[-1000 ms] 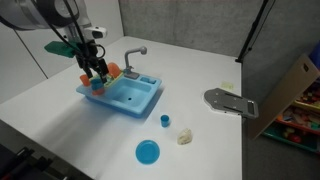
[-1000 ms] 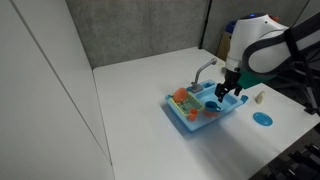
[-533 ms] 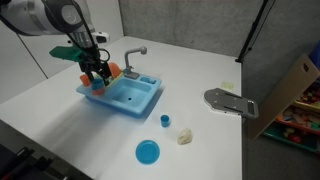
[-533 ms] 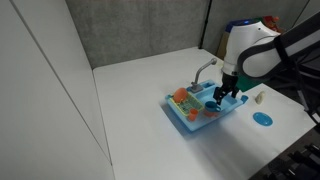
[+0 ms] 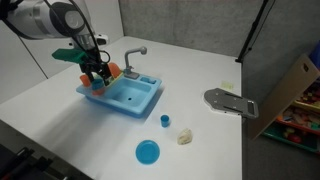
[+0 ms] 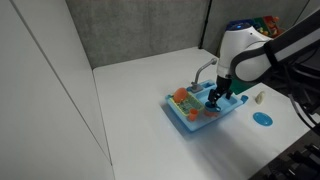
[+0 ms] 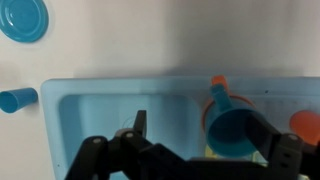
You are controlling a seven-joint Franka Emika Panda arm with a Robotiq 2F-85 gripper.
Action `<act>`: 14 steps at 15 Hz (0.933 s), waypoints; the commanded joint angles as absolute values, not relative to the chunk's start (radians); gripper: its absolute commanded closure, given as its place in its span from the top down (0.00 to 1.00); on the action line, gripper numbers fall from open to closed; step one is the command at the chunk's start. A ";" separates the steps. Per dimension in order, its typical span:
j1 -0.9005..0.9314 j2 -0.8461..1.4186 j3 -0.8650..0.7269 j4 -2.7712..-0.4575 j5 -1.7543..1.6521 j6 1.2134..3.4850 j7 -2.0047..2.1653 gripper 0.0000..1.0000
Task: Put the blue cup on the plate
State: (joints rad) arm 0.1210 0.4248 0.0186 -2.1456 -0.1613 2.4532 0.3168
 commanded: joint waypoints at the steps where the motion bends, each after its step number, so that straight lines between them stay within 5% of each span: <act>1: 0.138 0.455 0.005 -2.104 -0.152 2.459 0.305 1.00; 11: 0.157 0.505 -0.008 -2.057 -0.155 2.454 0.318 1.00; 12: 0.158 0.508 -0.010 -2.054 -0.154 2.454 0.320 0.83; 14: 0.160 0.512 -0.011 -2.050 -0.152 2.454 0.323 0.66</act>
State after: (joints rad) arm 0.1431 0.4969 0.0061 -2.0762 -0.1612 2.4546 0.3173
